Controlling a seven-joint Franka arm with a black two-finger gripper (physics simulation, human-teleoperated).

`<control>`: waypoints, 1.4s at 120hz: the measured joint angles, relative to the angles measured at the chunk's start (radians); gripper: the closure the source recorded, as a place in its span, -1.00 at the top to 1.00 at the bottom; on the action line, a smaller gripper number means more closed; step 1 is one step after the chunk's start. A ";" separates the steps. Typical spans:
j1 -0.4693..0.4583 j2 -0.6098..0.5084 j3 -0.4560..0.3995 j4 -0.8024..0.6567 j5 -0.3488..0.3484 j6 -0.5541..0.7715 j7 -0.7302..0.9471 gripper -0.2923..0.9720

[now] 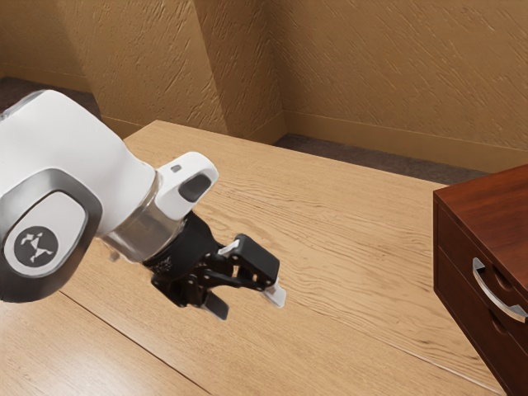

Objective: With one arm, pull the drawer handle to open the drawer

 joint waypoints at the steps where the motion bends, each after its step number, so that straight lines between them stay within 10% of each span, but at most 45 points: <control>1: -0.002 0.003 -0.001 0.000 -0.002 0.003 -0.008 0.54; 103: 0.084 0.275 -0.352 0.195 -0.116 0.266 -0.403 0.54; 168: 0.116 0.333 -0.405 0.210 -0.108 0.355 -0.463 0.54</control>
